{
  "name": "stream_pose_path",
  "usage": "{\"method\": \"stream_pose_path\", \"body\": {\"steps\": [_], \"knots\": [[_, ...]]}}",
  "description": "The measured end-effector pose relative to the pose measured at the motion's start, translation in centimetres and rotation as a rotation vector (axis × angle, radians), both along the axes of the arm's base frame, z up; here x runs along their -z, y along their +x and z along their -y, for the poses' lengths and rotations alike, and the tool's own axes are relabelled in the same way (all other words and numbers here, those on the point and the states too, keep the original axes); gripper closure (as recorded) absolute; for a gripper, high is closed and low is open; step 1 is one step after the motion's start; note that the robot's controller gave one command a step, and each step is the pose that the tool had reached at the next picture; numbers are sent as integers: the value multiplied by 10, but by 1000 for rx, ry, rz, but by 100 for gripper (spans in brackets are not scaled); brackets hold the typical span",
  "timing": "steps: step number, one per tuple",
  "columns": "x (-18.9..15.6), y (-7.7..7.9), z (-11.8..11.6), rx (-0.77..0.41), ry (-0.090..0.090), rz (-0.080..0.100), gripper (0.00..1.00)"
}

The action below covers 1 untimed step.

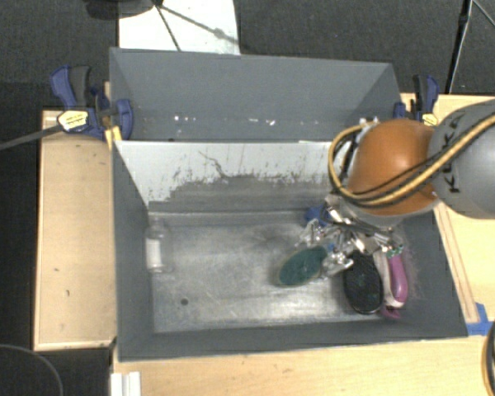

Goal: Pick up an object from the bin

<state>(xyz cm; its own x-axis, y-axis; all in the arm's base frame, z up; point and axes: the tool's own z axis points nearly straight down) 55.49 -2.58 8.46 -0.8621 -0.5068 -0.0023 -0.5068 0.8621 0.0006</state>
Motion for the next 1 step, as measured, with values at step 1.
{"method": "stream_pose_path", "body": {"steps": [1], "knots": [[-161,7,-1,-20,-2,9,100]]}}
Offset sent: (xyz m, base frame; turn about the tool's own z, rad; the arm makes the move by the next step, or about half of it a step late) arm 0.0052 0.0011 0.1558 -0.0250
